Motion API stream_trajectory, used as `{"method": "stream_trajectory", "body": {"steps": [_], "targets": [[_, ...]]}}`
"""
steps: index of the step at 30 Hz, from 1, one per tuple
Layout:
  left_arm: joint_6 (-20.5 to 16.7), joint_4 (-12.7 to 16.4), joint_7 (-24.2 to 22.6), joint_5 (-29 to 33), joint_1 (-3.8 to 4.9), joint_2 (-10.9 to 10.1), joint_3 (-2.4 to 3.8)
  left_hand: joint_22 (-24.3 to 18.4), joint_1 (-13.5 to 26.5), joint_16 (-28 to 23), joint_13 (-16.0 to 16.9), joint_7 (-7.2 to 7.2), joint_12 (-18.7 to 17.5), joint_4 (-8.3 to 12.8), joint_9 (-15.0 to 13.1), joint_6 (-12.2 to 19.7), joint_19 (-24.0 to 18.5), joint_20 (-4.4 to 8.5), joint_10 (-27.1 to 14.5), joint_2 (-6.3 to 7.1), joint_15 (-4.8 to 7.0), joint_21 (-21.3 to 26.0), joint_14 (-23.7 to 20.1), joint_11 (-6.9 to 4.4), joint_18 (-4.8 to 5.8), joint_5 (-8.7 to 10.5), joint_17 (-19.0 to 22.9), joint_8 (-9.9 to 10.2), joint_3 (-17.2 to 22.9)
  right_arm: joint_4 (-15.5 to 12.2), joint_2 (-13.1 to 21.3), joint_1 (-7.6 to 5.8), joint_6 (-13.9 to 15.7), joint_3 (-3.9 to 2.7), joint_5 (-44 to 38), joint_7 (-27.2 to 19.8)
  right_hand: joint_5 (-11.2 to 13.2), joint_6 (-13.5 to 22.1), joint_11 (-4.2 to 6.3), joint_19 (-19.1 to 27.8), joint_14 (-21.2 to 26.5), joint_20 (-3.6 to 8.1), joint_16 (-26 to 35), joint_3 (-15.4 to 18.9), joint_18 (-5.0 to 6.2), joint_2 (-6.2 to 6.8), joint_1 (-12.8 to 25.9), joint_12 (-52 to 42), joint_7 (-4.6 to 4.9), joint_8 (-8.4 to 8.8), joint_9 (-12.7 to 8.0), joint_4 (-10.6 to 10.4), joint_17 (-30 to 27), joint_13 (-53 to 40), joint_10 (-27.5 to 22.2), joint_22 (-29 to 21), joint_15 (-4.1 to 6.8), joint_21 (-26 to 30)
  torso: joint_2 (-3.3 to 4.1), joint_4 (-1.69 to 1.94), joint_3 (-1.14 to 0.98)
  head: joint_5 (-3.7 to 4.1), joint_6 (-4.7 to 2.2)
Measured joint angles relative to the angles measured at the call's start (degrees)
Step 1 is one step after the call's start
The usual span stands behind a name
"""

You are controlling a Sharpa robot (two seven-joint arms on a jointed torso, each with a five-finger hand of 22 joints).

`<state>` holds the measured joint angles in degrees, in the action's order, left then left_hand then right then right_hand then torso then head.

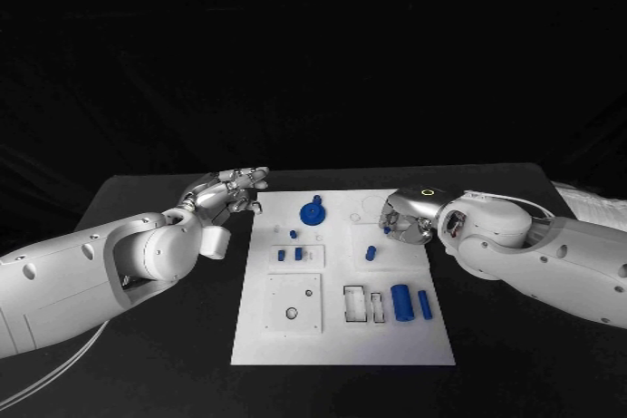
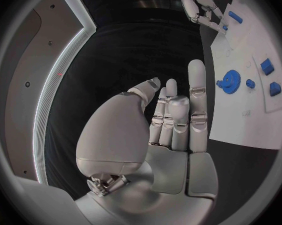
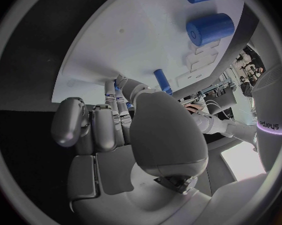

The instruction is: Assemble the parts on the task board

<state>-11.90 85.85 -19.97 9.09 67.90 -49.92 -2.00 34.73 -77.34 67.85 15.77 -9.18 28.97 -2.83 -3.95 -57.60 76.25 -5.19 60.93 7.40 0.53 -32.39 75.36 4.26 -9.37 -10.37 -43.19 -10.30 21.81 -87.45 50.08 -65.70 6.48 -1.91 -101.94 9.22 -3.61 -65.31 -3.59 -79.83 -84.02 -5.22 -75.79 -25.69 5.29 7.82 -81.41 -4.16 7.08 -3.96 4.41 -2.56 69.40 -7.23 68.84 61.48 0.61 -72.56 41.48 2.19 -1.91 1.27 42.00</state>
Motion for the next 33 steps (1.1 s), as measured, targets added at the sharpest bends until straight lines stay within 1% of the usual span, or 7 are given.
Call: {"method": "stream_trajectory", "body": {"steps": [5,8,10,13,16,26,33], "targets": [[0.0,0.0,0.1,-0.1,0.0,0.1,0.0,0.0,0.0,0.3,0.1,-0.02,0.3,0.1,0.0,0.0,0.0,0.0,-0.1,-0.01,0.0,0.0,0.0,0.03,0.0,0.0,-0.2,0.0,0.1,0.4,-0.4,-0.03,-0.3,-0.11,-0.2,0.0,0.0,-1.2,0.41,-0.2,0.2,0.2,0.0,-0.7,-0.01,-0.76,0.1,-0.4,-0.32,-0.43,0.3,0.4,0.1,0.3,1.4,0.2,0.22,0.0,0.02,-0.04,-0.02,-0.12,0.0],[0.0,0.0,0.1,-0.3,0.0,0.2,0.0,1.9,-0.3,4.5,0.6,-0.23,1.6,0.7,0.0,0.8,1.1,0.19,-0.9,-0.32,-0.08,-1.9,2.4,0.11,0.01,-0.87,-7.3,-0.5,0.7,0.6,-0.6,-0.04,-0.5,-0.18,-0.4,0.0,0.0,-1.5,0.4,-0.3,0.0,0.33,0.0,-1.0,0.0,-0.78,0.1,-0.4,-0.43,-0.44,0.3,0.4,0.1,0.4,1.4,0.2,0.44,0.0,0.03,-0.04,-0.01,-0.12,-0.02],[0.0,0.0,0.2,-0.4,0.0,0.2,0.0,2.9,-0.3,5.4,0.7,-0.21,2.0,0.8,0.0,1.0,1.2,0.2,-1.2,-0.32,-0.19,-2.9,2.7,0.22,0.01,-0.87,-8.7,-0.6,0.8,0.6,-0.8,-0.04,-0.7,-0.21,-0.6,0.1,0.0,-1.7,0.34,-0.4,0.0,0.4,0.0,-1.0,0.0,-1.0,0.4,-0.4,-0.36,-0.44,0.3,0.4,0.1,0.4,1.5,0.2,0.44,0.0,0.03,-0.04,-0.01,-0.12,0.02],[0.0,0.0,0.2,-0.4,0.0,0.2,0.0,2.3,-0.8,5.4,0.8,-0.11,2.3,1.3,0.0,1.1,1.2,0.2,-1.6,0.05,-0.19,-2.3,2.7,0.16,0.02,-0.88,-8.1,-0.9,1.3,0.7,-0.9,-0.04,-0.8,-0.26,-0.9,0.2,0.1,-1.7,0.45,-0.4,0.0,0.4,0.0,-1.0,0.0,-1.13,0.5,-0.5,-0.38,-0.44,0.3,0.4,0.2,0.5,1.8,0.4,0.44,0.0,0.03,-0.01,-0.01,-0.08,0.1],[0.1,0.0,0.4,-0.6,0.0,0.2,0.0,1.8,-1.7,5.4,0.8,-0.31,2.7,2.0,0.0,1.3,0.9,0.21,-2.0,-0.39,-0.11,-1.8,2.2,0.13,0.01,-1.17,-7.4,-1.2,2.4,0.9,-1.1,-0.03,-0.9,-0.29,-1.1,0.3,0.1,-1.7,0.39,-0.4,0.0,0.4,-0.2,-1.1,0.0,-1.13,0.5,-0.7,-0.42,-0.45,0.4,0.2,0.2,0.6,1.8,0.7,0.43,0.0,0.03,-0.01,-0.01,-0.05,0.15],[0.2,0.0,0.9,-1.3,0.0,0.2,0.0,1.5,-1.7,5.0,0.8,-0.42,3.0,2.2,0.0,1.4,0.6,-0.01,-2.4,-0.39,-0.22,-1.4,1.8,0.15,0.01,-1.17,-6.7,-1.4,3.0,0.3,-0.6,0.27,0.3,-0.16,-1.5,0.3,0.4,-2.5,0.42,-0.8,0.0,0.82,-0.5,-2.8,-0.01,-1.53,0.4,-0.3,-0.18,-0.31,0.6,1.5,0.5,1.4,3.0,1.4,0.43,-0.7,0.02,-0.03,-0.01,0.02,0.2],[0.1,0.0,1.1,-1.5,0.0,0.2,0.0,1.7,-1.3,4.7,0.8,-0.53,3.2,2.2,0.0,2.3,0.0,-0.16,-3.1,0.03,-0.51,-1.4,0.9,0.65,0.02,-1.17,-5.5,-1.6,3.3,-0.8,0.5,0.6,1.8,-0.11,-1.2,0.3,0.6,-2.8,0.51,-0.8,0.0,0.82,-0.7,-3.1,-0.01,-1.9,0.1,0.1,-0.19,-0.44,0.6,1.9,0.6,1.5,3.1,1.6,0.43,-0.7,-0.03,-0.04,0.03,0.09,0.18]]}}
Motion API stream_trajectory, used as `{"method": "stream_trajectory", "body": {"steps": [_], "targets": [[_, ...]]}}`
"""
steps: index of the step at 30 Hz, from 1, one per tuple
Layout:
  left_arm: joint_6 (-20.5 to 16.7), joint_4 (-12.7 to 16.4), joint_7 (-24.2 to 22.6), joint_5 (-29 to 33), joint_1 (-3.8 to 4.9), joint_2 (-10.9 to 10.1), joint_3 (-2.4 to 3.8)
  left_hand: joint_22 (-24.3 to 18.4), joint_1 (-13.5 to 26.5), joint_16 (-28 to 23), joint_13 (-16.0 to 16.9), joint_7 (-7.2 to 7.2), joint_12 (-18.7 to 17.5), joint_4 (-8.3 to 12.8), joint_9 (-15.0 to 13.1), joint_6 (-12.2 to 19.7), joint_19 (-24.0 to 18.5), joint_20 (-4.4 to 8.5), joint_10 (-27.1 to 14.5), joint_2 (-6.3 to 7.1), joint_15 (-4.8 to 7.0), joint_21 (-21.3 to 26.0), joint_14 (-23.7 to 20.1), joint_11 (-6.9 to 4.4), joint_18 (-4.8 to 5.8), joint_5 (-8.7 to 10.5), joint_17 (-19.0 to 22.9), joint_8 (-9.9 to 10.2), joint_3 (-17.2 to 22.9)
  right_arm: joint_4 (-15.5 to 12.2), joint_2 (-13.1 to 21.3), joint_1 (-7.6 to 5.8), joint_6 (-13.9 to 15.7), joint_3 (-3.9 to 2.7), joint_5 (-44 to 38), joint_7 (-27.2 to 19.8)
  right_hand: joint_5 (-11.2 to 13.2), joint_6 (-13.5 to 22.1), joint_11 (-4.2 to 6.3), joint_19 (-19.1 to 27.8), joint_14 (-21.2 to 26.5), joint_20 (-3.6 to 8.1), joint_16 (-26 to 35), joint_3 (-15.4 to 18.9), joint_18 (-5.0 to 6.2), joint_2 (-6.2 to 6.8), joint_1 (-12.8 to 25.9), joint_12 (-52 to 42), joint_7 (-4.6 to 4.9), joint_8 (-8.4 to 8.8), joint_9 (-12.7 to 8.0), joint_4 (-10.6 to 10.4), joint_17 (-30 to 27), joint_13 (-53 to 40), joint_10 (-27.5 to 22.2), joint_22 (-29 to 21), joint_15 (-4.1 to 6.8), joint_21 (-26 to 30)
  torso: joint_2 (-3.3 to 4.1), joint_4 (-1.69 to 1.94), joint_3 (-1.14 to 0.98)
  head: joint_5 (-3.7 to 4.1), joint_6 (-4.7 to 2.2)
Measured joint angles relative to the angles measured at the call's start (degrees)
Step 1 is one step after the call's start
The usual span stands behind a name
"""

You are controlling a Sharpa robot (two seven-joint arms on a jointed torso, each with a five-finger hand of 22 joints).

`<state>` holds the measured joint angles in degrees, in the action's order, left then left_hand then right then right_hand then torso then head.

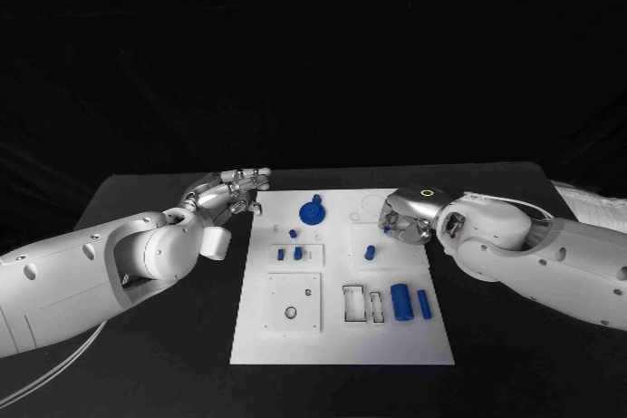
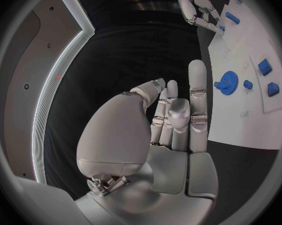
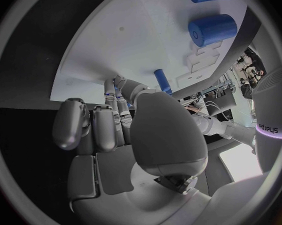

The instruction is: Assemble the parts on the task board

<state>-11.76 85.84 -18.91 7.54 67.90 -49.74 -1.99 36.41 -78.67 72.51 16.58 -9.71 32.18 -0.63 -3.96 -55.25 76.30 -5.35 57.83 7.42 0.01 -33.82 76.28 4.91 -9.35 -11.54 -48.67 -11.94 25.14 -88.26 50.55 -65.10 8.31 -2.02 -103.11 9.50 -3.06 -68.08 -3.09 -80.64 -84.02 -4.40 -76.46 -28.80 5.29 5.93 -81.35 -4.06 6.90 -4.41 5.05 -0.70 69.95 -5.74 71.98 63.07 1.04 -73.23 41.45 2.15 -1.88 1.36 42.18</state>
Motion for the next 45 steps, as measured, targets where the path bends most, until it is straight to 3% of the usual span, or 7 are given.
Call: {"method": "stream_trajectory", "body": {"steps": [16,22,29,33,39,45], "targets": [[0.0,0.1,0.0,-0.2,0.0,-0.1,0.0,0.1,0.4,-1.2,-0.1,-0.19,0.4,-0.2,0.0,0.2,-0.9,-0.05,-0.4,0.37,-0.23,0.0,-1.0,0.01,0.01,0.0,2.1,-0.4,0.2,-3.7,2.1,-0.31,2.5,-0.82,1.2,-0.1,0.1,-0.1,-0.2,-0.4,0.0,-0.01,-0.2,0.0,-0.01,0.02,0.0,0.0,0.07,0.02,0.1,0.0,0.3,0.0,0.2,0.3,-0.01,-0.4,0.04,-0.11,-0.03,0.13,0.1],[0.0,0.1,0.0,-0.2,0.0,-0.2,0.0,0.1,0.4,-1.2,-0.1,-0.19,0.8,-0.2,0.0,0.2,-0.9,-0.05,-0.4,0.37,-0.02,0.0,-1.2,0.0,0.01,0.0,2.4,-0.4,0.2,-7.2,3.7,-0.4,3.1,-1.33,1.8,0.0,0.1,-0.1,-0.21,-0.4,0.0,-0.01,-0.2,0.0,0.0,0.02,0.0,0.0,0.06,0.06,0.1,0.0,0.3,0.0,0.2,0.4,-0.01,-0.4,0.04,-0.04,-0.03,0.01,0.09],[0.0,0.1,0.0,-0.2,0.0,-0.1,0.0,0.1,0.4,-1.2,-0.1,-0.18,0.8,-0.2,0.0,0.2,-0.9,-0.05,-0.4,0.37,-0.02,0.0,-1.2,0.0,0.01,0.0,2.4,-0.4,0.2,-13.4,3.5,-0.48,3.8,-1.68,3.0,0.0,0.2,-0.1,-0.21,-0.4,0.0,-0.01,-0.4,-0.1,0.0,0.02,0.0,0.0,0.06,0.13,0.0,0.1,0.5,0.2,0.2,0.4,-0.01,-0.4,0.08,0.04,-0.03,-0.86,0.42],[0.0,0.1,0.0,-0.2,0.0,0.0,0.0,0.1,0.4,-1.5,-0.1,-0.18,0.8,-0.2,0.0,0.2,-0.9,-0.05,-0.4,0.37,-0.22,0.0,-1.4,0.0,0.01,0.0,2.7,-0.4,0.2,-15.3,1.7,-0.16,3.9,-1.71,3.4,0.0,0.3,-0.1,-0.21,-0.4,0.0,-0.01,-0.4,-0.1,0.0,0.03,0.0,0.0,0.06,0.24,0.0,0.2,0.5,0.3,0.2,0.4,-0.01,-0.4,0.14,-0.01,-0.03,-1.32,0.85],[0.0,0.1,0.0,-0.2,0.0,0.2,0.01,0.1,0.4,-1.5,-0.1,-0.19,0.8,-0.2,0.0,0.6,-0.9,-0.05,-0.4,0.37,-0.22,0.0,-1.4,0.0,0.01,0.0,2.7,-0.4,0.2,-15.9,-1.3,1.54,3.9,-1.53,3.5,-0.2,0.3,0.0,-0.22,-0.4,0.0,-0.01,-0.4,-0.3,0.0,0.03,0.0,0.0,0.06,0.35,0.0,0.3,0.6,0.3,0.2,0.4,-0.01,-0.4,0.12,0.04,0.04,-2.16,1.48],[0.0,0.5,0.0,-0.2,0.01,0.3,0.01,0.1,0.4,-1.5,-0.1,-0.19,0.8,-0.2,0.0,0.6,-1.1,-0.26,-0.4,0.37,-0.22,0.0,-1.4,0.0,0.01,0.0,2.8,-0.6,0.2,-14.2,-4.3,3.21,3.4,-0.57,3.3,-0.5,0.3,0.0,-0.22,-0.4,0.0,-0.01,-0.4,-0.3,0.0,0.03,0.0,0.0,0.06,0.36,0.0,0.3,0.6,0.3,0.2,0.4,-0.01,-0.4,0.12,0.06,0.05,-3.31,2.13]]}}
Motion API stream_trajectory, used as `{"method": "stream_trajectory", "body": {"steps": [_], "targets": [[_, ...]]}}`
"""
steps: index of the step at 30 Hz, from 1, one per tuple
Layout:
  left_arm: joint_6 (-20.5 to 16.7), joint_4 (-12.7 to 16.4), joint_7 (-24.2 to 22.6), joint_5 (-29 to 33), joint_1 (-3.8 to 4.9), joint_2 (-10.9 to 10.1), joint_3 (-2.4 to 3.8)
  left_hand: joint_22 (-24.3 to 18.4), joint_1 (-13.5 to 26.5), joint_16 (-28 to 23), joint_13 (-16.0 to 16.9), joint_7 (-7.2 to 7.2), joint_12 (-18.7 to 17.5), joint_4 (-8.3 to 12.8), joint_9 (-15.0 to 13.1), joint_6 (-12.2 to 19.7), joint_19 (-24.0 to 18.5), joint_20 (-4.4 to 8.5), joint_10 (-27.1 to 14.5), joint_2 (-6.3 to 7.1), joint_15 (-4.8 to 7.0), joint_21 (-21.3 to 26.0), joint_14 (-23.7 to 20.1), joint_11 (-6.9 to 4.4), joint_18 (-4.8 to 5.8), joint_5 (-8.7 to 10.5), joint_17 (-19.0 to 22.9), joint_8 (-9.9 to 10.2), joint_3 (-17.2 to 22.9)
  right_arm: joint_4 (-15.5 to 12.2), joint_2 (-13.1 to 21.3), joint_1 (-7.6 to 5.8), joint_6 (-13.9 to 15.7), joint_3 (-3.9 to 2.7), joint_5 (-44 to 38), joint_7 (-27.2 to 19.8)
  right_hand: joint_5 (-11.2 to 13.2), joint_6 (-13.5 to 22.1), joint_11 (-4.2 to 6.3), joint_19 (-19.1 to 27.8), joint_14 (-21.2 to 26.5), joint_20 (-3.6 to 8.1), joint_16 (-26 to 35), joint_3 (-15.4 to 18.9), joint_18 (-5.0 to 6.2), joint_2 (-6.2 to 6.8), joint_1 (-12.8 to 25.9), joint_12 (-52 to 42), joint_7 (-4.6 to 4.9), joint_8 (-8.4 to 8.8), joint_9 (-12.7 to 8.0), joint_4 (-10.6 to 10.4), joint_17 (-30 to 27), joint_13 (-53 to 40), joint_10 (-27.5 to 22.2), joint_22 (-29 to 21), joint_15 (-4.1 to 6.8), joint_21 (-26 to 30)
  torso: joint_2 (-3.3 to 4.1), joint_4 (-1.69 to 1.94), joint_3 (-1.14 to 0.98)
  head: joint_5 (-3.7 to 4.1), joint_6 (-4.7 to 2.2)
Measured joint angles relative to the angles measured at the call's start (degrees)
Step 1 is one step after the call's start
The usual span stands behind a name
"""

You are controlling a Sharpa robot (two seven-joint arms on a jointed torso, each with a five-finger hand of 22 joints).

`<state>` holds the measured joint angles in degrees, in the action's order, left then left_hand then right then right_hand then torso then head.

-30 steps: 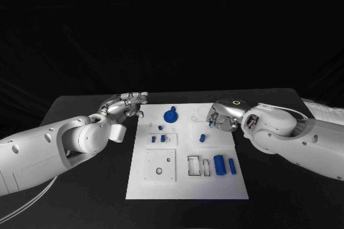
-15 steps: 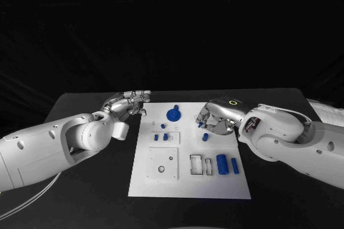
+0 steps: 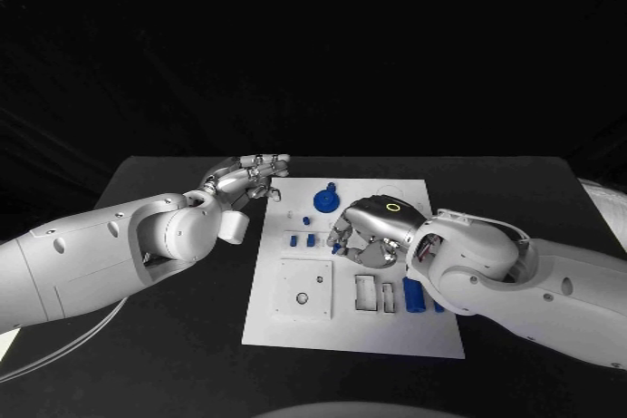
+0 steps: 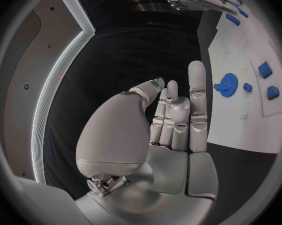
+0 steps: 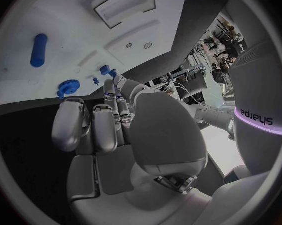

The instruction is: Assemble the parts on the task board

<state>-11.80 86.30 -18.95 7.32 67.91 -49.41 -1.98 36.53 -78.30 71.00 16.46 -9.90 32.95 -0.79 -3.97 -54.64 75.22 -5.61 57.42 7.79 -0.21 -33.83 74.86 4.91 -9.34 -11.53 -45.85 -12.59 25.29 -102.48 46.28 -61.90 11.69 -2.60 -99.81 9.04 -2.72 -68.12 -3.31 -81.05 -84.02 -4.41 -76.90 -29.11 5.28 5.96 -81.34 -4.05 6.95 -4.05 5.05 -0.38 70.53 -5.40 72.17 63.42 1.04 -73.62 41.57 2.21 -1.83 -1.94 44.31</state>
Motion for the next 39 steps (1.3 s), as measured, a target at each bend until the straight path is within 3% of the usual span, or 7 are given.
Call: {"method": "stream_trajectory", "body": {"steps": [6,17,39], "targets": [[0.0,0.3,0.0,0.0,0.0,-0.1,0.0,0.0,0.0,0.0,0.0,0.0,0.0,0.0,0.0,0.0,0.0,0.0,-0.1,0.03,0.0,0.0,0.0,0.12,0.0,0.0,0.0,0.0,0.0,1.8,-2.5,1.68,-1.2,0.5,-0.6,-0.5,-0.2,0.1,-0.06,0.0,0.0,0.0,0.0,0.0,0.0,0.0,0.0,0.0,-0.08,0.11,0.0,0.0,0.0,0.1,0.0,-0.1,0.0,0.0,-0.01,0.01,-0.03,-0.55,0.51],[-0.1,0.5,-0.1,0.0,0.0,-0.2,0.01,0.1,0.2,0.0,-0.1,-0.2,0.0,0.2,0.0,0.2,0.0,0.0,-0.2,0.23,0.0,0.0,0.0,0.21,0.0,0.0,0.0,0.0,0.2,4.1,-5.0,3.4,-2.8,0.79,-2.1,-1.1,-0.3,0.2,-0.11,0.0,0.0,0.0,0.0,0.0,0.0,0.0,0.0,0.0,-0.03,0.22,0.0,0.0,0.0,0.1,0.1,-0.1,0.0,0.0,-0.01,-0.09,-0.08,-1.01,0.84],[-0.1,0.5,0.0,0.0,0.0,-0.3,0.01,0.0,0.2,0.0,0.0,-0.19,0.0,0.2,0.0,0.2,-0.2,0.21,-0.4,0.22,0.0,0.0,0.0,0.0,-0.01,0.0,0.0,0.0,0.2,5.3,-6.3,3.92,-4.3,0.86,-4.1,-1.3,-0.2,0.3,-0.24,0.0,0.0,0.0,0.0,0.0,0.0,0.01,0.0,0.0,-0.11,0.08,0.0,0.0,0.0,0.2,0.0,-0.1,0.0,0.0,-0.03,-0.09,-0.08,-1.25,1.09]]}}
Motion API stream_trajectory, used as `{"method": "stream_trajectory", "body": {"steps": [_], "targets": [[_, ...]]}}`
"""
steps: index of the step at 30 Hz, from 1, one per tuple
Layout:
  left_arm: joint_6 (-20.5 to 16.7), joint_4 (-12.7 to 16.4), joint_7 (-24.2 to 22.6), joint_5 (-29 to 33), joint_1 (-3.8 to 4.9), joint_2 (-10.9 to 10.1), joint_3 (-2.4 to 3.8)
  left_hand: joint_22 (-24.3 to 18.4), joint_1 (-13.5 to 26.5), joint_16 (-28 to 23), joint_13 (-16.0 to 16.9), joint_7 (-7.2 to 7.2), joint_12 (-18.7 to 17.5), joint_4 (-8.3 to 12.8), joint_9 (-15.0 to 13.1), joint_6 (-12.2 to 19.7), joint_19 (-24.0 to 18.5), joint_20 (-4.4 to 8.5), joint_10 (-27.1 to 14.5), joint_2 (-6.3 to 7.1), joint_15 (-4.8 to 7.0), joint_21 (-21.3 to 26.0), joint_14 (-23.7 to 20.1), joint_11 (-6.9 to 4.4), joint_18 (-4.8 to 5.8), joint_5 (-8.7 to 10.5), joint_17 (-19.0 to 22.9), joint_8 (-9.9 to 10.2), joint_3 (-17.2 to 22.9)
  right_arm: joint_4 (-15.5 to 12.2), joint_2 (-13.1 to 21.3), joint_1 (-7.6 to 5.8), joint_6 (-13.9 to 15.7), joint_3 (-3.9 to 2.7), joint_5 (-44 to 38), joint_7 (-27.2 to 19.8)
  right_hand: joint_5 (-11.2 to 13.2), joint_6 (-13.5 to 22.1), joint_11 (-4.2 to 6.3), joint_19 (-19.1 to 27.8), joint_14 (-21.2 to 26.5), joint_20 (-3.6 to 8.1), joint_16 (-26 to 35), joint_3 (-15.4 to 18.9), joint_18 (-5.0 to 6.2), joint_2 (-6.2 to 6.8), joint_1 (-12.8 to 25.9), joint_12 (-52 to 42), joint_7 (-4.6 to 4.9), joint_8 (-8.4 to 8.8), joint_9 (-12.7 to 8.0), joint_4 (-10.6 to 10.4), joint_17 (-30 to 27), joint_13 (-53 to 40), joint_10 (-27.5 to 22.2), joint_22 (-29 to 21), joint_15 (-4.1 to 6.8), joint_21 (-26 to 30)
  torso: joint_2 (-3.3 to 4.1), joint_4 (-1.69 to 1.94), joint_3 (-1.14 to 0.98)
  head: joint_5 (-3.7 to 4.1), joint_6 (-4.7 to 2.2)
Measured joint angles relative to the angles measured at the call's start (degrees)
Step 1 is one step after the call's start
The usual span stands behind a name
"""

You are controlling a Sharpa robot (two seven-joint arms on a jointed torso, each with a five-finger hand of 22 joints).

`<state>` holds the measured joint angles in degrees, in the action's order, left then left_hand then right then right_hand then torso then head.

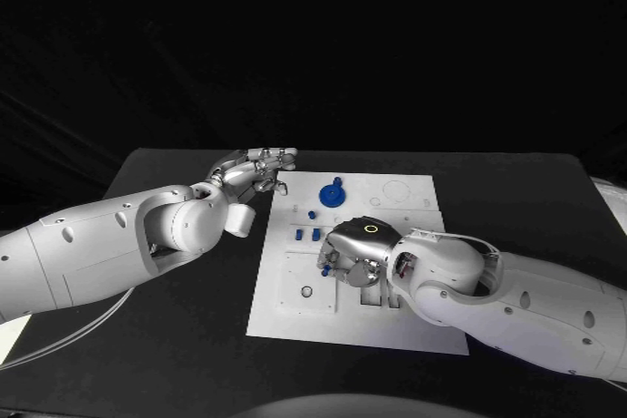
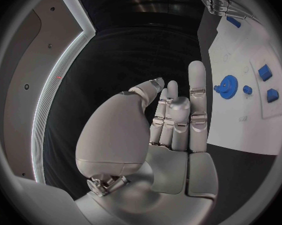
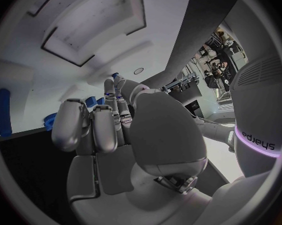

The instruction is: Assemble the parts on the task board

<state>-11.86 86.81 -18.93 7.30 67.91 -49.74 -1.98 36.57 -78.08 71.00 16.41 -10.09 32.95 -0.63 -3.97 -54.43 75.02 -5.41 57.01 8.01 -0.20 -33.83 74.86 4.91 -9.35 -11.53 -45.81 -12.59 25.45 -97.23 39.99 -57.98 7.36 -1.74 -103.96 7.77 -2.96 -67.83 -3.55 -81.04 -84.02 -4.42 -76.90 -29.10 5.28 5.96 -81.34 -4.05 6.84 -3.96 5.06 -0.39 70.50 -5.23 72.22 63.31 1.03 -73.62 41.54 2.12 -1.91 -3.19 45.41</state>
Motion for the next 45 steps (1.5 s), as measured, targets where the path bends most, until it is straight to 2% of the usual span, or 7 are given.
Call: {"method": "stream_trajectory", "body": {"steps": [17,20,23,32,34,36,45], "targets": [[0.0,0.1,0.2,0.0,0.0,-0.1,0.0,0.0,0.0,0.0,-0.1,0.0,0.3,0.0,0.0,0.0,0.0,0.0,-0.2,0.0,0.01,0.0,-0.4,0.19,0.0,0.0,0.1,0.0,0.0,1.0,-1.3,0.1,-0.5,0.28,-2.4,-0.1,0.0,0.2,-0.16,0.0,0.0,0.0,0.0,0.0,0.0,0.64,0.7,0.3,0.49,0.13,0.0,0.0,-0.2,0.1,-0.1,-0.2,0.0,0.0,0.03,0.03,0.03,0.03,0.16],[0.0,0.1,0.2,0.0,0.0,-0.1,0.0,0.0,0.0,0.0,-0.1,0.0,0.3,0.0,0.0,0.0,0.0,0.0,-0.2,0.0,0.01,0.0,-0.4,0.19,0.0,0.0,0.1,0.0,0.0,1.4,-1.6,0.21,-0.6,0.34,-2.6,-0.1,-0.3,2.1,-0.78,0.1,0.0,-0.06,0.0,0.3,0.0,1.27,2.5,0.3,1.43,0.24,-0.3,-0.3,-0.9,0.9,-3.0,-1.0,-0.03,0.5,0.04,0.03,0.02,0.03,0.18],[0.0,0.1,0.3,0.0,0.0,-0.1,0.0,0.0,0.0,0.0,-0.1,0.0,0.3,0.0,0.0,0.0,0.0,0.0,-0.2,0.0,0.01,0.0,-0.4,0.2,0.0,0.0,0.1,0.0,0.0,1.6,-1.8,0.2,-0.4,0.34,-2.7,-0.1,-0.6,4.2,-1.74,1.0,0.1,-1.05,0.8,1.3,0.0,2.57,3.8,0.5,1.95,0.3,-1.0,-0.8,-2.0,1.7,-8.4,-3.6,-1.18,2.3,0.04,0.03,0.02,0.0,0.21],[0.0,0.1,0.4,0.0,0.0,-0.1,0.0,0.0,0.0,0.0,-0.1,0.2,0.3,0.0,0.0,0.2,-0.2,-0.21,-0.2,-0.01,0.01,0.0,-0.4,0.2,0.0,0.0,0.2,0.0,0.0,1.9,-1.7,0.39,1.1,0.53,-2.8,0.0,-1.2,5.6,-2.61,1.6,-0.1,-1.56,1.1,3.0,0.0,2.77,4.0,0.6,2.33,0.3,-1.2,-0.5,-3.2,1.7,-13.0,-6.1,-1.35,3.8,0.01,0.03,0.01,0.0,0.35],[0.0,0.1,0.5,0.0,0.0,-0.1,0.0,0.0,0.0,0.0,-0.1,0.09,0.3,0.0,0.0,0.3,-0.2,-0.21,-0.2,-0.01,0.01,0.0,-0.4,0.2,0.0,0.0,0.3,-0.2,0.0,1.9,-1.5,0.45,1.8,0.6,-2.9,0.1,-1.5,6.0,-2.66,1.7,-0.1,-1.65,1.4,3.6,0.0,2.77,4.0,0.6,2.51,0.29,-1.2,-0.4,-3.5,1.7,-13.4,-6.4,-1.39,4.0,0.01,0.03,0.0,0.01,0.38],[0.0,0.1,0.5,0.0,0.0,-0.1,0.0,0.0,0.0,0.0,-0.1,-0.01,0.3,0.0,0.0,0.4,-0.2,-0.21,-0.2,-0.01,0.01,0.0,-0.4,0.2,0.0,0.0,0.3,-0.2,0.0,1.8,-1.0,0.53,2.5,0.63,-2.9,0.2,-1.8,6.3,-2.73,1.7,0.1,-1.67,1.5,4.2,0.89,2.77,4.0,0.6,2.4,0.29,-1.2,-0.2,-3.8,1.7,-14.3,-6.9,-1.56,4.4,0.01,0.03,-0.01,0.03,0.41],[0.0,0.0,0.8,0.0,0.0,-0.3,0.0,0.0,0.0,0.0,-0.1,-0.01,0.3,0.0,0.0,0.4,-0.2,-0.21,-0.2,-0.01,0.01,0.0,-0.4,0.2,0.0,0.0,0.3,-0.2,0.0,-2.2,4.1,0.36,5.5,0.3,-2.8,0.4,-1.8,6.5,-2.66,1.9,0.1,-1.85,2.4,6.1,0.89,3.04,3.7,-0.4,2.25,0.29,-1.2,0.2,-5.0,1.6,-14.7,-8.0,-1.56,5.2,-0.05,-0.05,0.03,0.23,0.19]]}}
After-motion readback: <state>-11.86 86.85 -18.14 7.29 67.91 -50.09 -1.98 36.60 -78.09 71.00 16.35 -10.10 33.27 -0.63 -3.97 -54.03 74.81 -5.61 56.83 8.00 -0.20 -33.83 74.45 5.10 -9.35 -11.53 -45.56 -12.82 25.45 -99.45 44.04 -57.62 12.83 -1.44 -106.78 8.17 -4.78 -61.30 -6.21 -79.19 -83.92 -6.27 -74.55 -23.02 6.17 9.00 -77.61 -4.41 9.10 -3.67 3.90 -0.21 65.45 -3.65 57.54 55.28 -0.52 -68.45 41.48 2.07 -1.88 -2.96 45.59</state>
